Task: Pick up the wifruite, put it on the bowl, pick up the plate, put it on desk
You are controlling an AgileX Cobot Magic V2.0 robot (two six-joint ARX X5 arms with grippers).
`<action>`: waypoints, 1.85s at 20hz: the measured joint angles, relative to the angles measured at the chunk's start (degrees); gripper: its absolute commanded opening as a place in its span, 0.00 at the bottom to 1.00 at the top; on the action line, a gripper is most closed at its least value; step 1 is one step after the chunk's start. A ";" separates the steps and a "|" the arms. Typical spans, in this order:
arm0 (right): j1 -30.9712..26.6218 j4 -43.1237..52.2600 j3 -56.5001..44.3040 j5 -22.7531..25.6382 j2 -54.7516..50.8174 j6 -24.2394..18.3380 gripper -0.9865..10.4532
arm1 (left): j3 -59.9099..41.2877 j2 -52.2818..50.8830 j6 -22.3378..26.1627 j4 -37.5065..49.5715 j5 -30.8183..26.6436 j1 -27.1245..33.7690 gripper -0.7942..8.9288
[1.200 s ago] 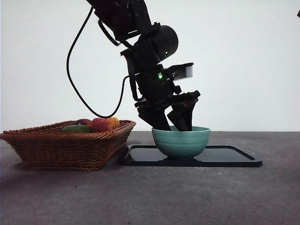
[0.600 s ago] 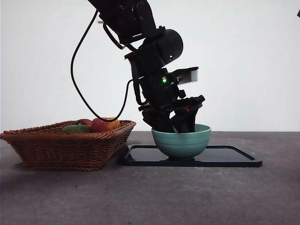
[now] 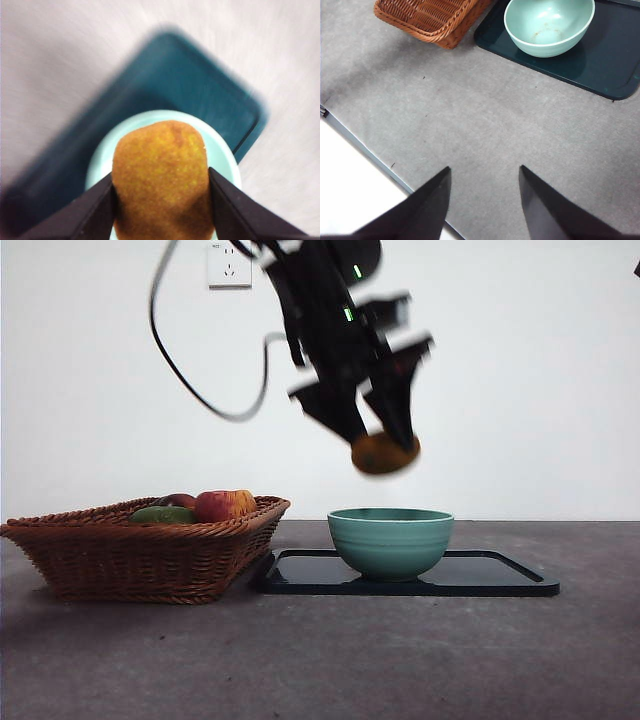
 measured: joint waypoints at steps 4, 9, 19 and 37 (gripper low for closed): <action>0.00 0.00 0.00 0.00 0.00 -0.02 0.28 | 0.31 -10.99 -4.52 -2.01 0.63 3.23 0.27; 0.00 0.00 0.00 0.00 0.00 -0.02 0.28 | 0.76 -25.16 -7.19 -9.97 0.68 9.40 0.27; 0.00 0.42 0.00 0.00 -0.02 -0.20 0.28 | -16.59 -46.01 -10.99 -11.34 0.68 19.37 0.27; 0.00 0.83 0.00 0.17 -0.02 -0.92 0.28 | -58.69 -37.24 -18.88 25.14 -5.90 17.90 0.27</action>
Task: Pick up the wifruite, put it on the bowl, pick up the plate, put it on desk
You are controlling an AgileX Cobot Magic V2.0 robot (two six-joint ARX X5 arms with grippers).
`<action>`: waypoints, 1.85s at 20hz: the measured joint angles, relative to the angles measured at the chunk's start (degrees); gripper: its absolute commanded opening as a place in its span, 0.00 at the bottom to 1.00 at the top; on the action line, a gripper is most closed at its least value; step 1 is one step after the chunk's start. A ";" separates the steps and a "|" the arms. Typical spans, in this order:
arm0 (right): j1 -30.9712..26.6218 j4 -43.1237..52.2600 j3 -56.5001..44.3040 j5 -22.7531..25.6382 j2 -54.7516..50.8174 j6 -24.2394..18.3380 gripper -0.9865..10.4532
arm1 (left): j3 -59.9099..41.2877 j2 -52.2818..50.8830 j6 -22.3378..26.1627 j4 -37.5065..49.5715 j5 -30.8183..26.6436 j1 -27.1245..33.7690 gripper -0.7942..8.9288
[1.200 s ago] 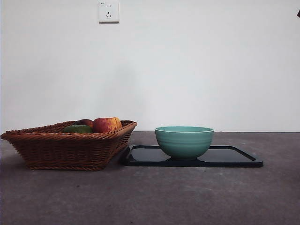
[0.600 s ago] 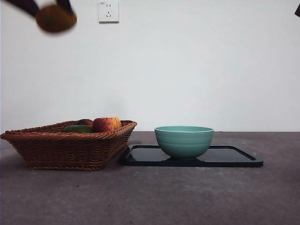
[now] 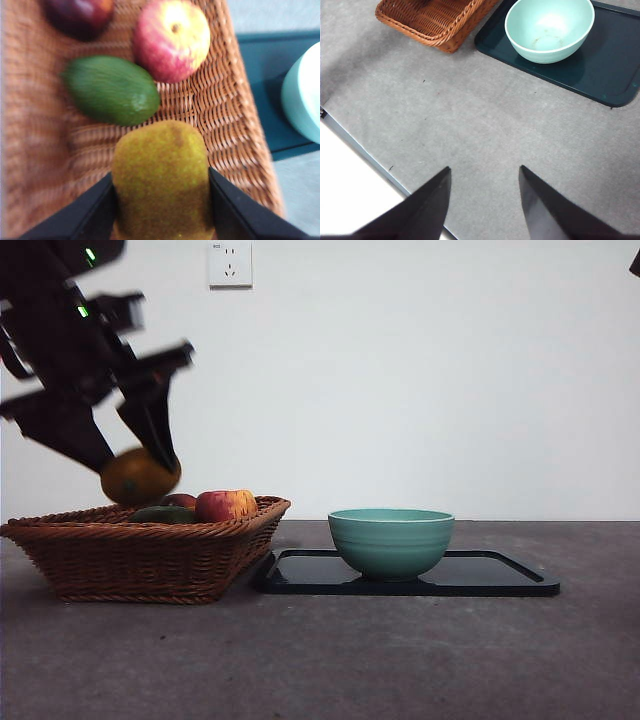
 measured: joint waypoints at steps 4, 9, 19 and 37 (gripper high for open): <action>0.00 0.00 0.00 0.00 0.02 0.00 0.28 | 0.00 5.70 0.39 2.10 -2.73 -0.98 0.27; 0.00 0.00 0.00 0.00 0.02 0.00 0.28 | -0.04 9.11 1.03 4.92 -2.93 -1.16 0.27; 0.00 0.63 0.00 0.00 0.02 0.00 0.28 | -0.04 10.34 1.31 5.09 -2.95 -1.86 0.45; 0.00 0.87 0.00 0.00 0.02 0.00 0.28 | 0.48 -9.03 1.53 -5.38 1.11 -2.16 0.47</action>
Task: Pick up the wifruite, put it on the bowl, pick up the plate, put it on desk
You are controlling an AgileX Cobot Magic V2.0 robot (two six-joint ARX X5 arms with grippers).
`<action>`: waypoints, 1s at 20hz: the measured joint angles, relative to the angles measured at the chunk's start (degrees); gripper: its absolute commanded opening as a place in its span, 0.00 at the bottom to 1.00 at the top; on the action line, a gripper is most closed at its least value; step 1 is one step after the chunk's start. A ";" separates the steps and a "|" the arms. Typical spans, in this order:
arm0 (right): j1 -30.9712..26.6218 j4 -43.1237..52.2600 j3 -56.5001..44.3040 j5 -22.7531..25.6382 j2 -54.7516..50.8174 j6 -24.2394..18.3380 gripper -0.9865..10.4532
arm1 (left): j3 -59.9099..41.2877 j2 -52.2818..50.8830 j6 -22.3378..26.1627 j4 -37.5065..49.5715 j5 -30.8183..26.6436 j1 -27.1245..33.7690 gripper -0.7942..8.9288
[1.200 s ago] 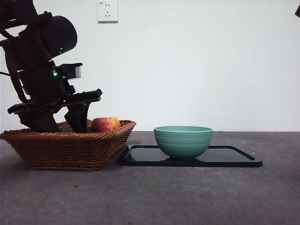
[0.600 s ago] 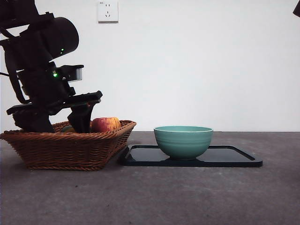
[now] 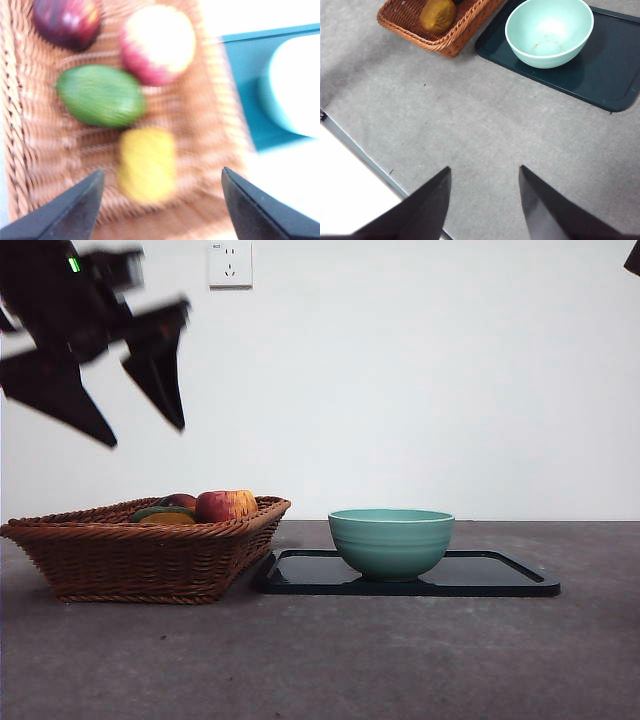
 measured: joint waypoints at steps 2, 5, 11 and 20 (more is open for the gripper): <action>0.00 0.33 0.00 0.00 0.00 0.00 0.28 | 0.00 -5.01 0.39 -2.12 4.81 -0.20 0.47; 0.00 0.37 0.00 0.00 0.00 0.00 0.28 | 0.02 -11.67 2.21 -5.95 14.01 -0.20 0.47; 0.00 0.37 0.00 0.00 0.00 0.00 0.28 | 0.02 -20.06 8.31 -16.94 23.19 -0.26 0.47; 0.00 0.37 0.00 0.00 0.00 0.37 0.28 | 0.02 -21.40 12.17 -21.92 23.47 -0.26 0.47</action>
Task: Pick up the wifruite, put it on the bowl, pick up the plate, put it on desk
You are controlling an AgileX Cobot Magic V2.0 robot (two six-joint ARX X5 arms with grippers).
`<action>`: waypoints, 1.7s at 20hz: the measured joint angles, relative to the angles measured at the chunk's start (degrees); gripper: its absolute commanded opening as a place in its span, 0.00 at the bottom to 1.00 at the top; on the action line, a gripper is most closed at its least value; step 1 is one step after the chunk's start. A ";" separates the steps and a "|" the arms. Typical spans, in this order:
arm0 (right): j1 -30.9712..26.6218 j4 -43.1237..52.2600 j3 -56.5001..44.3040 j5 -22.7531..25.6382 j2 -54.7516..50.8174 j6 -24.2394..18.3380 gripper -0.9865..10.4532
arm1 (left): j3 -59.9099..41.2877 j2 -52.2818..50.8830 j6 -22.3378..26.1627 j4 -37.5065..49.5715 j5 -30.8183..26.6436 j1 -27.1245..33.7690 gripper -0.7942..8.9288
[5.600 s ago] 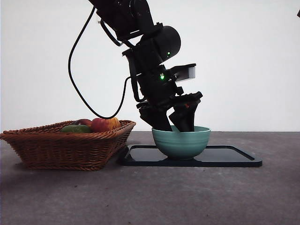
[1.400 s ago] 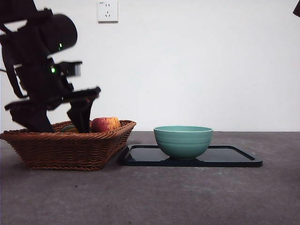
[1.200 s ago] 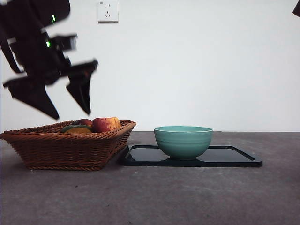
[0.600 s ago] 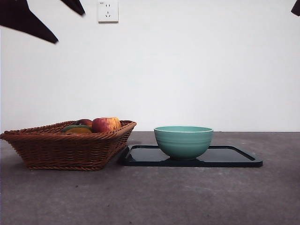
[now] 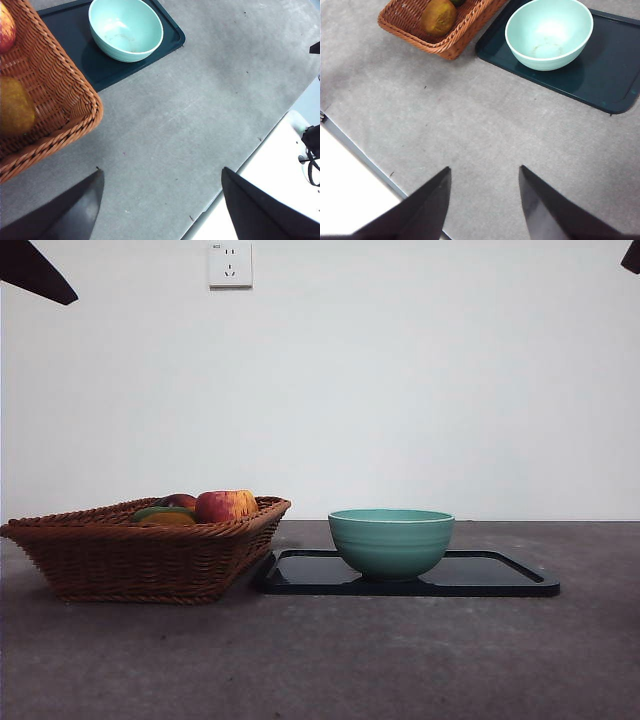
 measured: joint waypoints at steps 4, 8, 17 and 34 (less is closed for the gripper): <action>0.00 1.55 0.00 1.46 0.09 2.82 0.28 | 0.00 0.00 0.24 0.00 0.00 0.00 0.47; -0.37 7.67 0.61 3.32 3.74 8.48 0.28 | 0.00 0.00 0.26 0.00 0.00 0.00 0.47; -7.21 10.03 15.52 4.09 30.45 7.19 0.29 | 0.00 0.00 0.24 -0.17 0.00 0.00 0.47; -9.18 17.79 28.87 4.04 64.32 3.52 0.29 | 0.00 0.00 0.26 -0.20 0.00 0.00 0.47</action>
